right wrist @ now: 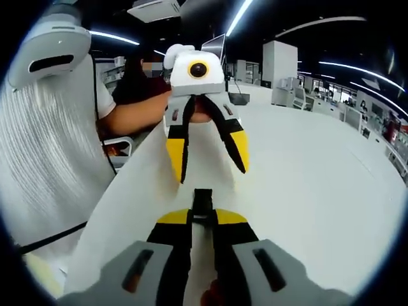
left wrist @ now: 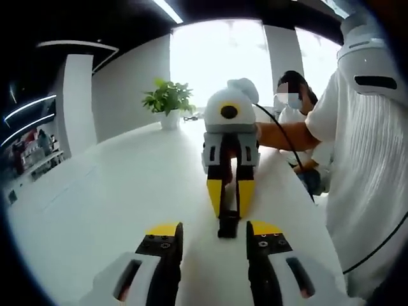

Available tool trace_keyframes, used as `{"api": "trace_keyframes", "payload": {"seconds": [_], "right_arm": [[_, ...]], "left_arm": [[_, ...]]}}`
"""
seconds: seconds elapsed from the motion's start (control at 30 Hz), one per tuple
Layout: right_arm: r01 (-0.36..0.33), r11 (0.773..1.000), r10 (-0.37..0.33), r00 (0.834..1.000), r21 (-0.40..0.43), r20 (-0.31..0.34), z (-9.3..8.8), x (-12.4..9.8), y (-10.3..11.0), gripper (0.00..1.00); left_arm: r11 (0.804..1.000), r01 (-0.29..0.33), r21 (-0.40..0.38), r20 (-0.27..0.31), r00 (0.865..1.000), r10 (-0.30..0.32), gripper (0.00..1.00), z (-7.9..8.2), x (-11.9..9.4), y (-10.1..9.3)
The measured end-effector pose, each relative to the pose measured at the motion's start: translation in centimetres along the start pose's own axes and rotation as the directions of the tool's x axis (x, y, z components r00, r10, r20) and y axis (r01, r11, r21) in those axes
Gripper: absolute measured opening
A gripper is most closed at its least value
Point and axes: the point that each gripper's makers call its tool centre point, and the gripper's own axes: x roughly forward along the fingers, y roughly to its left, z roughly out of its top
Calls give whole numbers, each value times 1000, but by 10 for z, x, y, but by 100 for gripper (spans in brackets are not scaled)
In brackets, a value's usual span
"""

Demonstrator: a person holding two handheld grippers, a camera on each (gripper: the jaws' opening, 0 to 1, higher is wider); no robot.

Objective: Snap the two parts of the plastic buckle together until the buckle closes and remains connected.

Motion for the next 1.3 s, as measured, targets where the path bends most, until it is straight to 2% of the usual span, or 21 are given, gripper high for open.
{"api": "trace_keyframes", "payload": {"seconds": [0.3,0.63,0.73,0.87,1.13,1.3], "right_arm": [[7,1000,-7,1000,4,-20,1,3,-19,12],[9,1000,-8,998,22,-56,-1,3,-53,12],[7,1000,-5,998,25,-68,-1,3,-66,12],[9,1000,-7,997,25,-79,-1,1,-84,12],[6,999,-3,994,33,-106,2,2,-115,12],[6,1000,-3,993,31,-115,2,0,-129,12]], "left_arm": [[995,-96,-37,42,994,97,38,4,-8,20],[985,-158,-70,39,986,161,36,1,-16,32],[976,-197,-88,44,978,202,36,2,-21,40],[961,-258,-103,68,962,266,36,6,-29,52],[939,-324,-117,49,942,331,37,0,-35,61],[934,-330,-136,61,938,341,37,-2,-39,63]]}}
